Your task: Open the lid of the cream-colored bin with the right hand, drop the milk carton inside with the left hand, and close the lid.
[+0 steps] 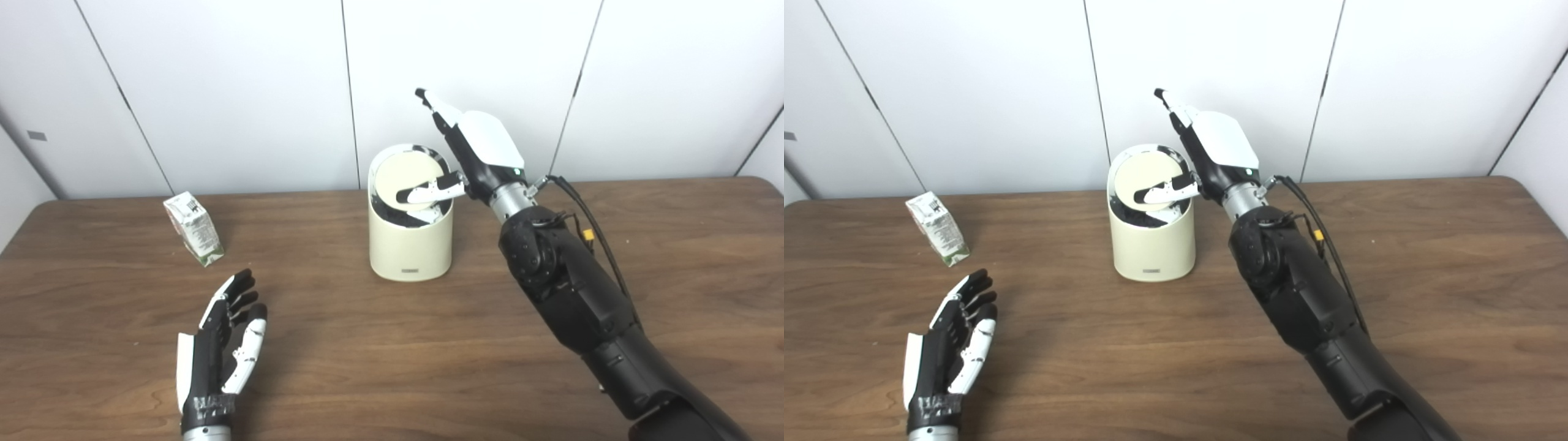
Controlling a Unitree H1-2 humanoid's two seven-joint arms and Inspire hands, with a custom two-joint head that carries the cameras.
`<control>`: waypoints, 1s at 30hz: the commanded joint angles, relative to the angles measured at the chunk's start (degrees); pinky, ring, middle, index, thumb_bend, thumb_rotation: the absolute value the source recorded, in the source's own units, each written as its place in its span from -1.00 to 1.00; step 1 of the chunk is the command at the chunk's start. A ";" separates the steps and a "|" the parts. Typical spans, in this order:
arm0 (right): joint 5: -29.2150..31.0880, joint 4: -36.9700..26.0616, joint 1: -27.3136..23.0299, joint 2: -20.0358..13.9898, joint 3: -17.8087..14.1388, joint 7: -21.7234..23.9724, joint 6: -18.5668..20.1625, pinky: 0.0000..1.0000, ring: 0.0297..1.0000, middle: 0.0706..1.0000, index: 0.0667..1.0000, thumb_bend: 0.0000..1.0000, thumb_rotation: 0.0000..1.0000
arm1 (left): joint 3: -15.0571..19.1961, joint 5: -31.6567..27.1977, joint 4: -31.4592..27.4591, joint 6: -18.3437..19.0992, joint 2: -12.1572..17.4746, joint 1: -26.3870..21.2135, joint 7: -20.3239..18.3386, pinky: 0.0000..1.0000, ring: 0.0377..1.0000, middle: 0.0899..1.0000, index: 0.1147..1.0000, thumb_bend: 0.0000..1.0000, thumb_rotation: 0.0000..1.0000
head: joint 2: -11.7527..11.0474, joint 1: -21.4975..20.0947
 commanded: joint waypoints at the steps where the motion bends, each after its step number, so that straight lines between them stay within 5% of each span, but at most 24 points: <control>1: -2.59 0.35 -2.27 -1.56 0.07 -0.45 -0.67 0.66 0.83 0.81 0.90 0.85 -0.46 | -0.88 0.81 1.67 -1.82 -0.75 0.99 0.99 0.44 0.56 0.64 0.73 -0.25 0.25 | 0.02 0.00; 14: -2.56 -0.18 -1.45 -1.68 -0.80 0.74 -1.23 0.63 0.82 0.79 0.87 0.87 -0.50 | -0.92 0.81 1.61 -2.21 -0.58 1.06 1.00 0.43 0.56 0.65 0.74 -0.29 0.19 | 0.50 -0.03; 21: 8.53 -4.55 1.96 2.32 -8.27 3.43 1.85 0.53 0.78 0.81 0.90 0.37 -0.06 | -1.13 0.95 1.51 -2.25 -0.99 1.15 1.30 0.42 0.55 0.65 0.74 -0.31 0.18 | 0.34 0.37; 26: 12.98 -12.21 7.28 2.64 -11.24 7.54 6.33 0.45 0.74 0.83 0.96 0.26 0.02 | -1.34 2.36 0.96 -0.98 -1.03 1.35 1.41 0.44 0.55 0.64 0.74 -0.28 0.13 | 0.27 0.15; 30: 15.54 -18.87 12.13 2.29 -12.94 10.72 11.33 0.44 0.70 0.83 1.00 0.16 0.39 | -1.43 3.55 0.53 -0.40 -1.18 1.54 1.62 0.43 0.54 0.63 0.73 -0.30 0.08 | 0.05 0.45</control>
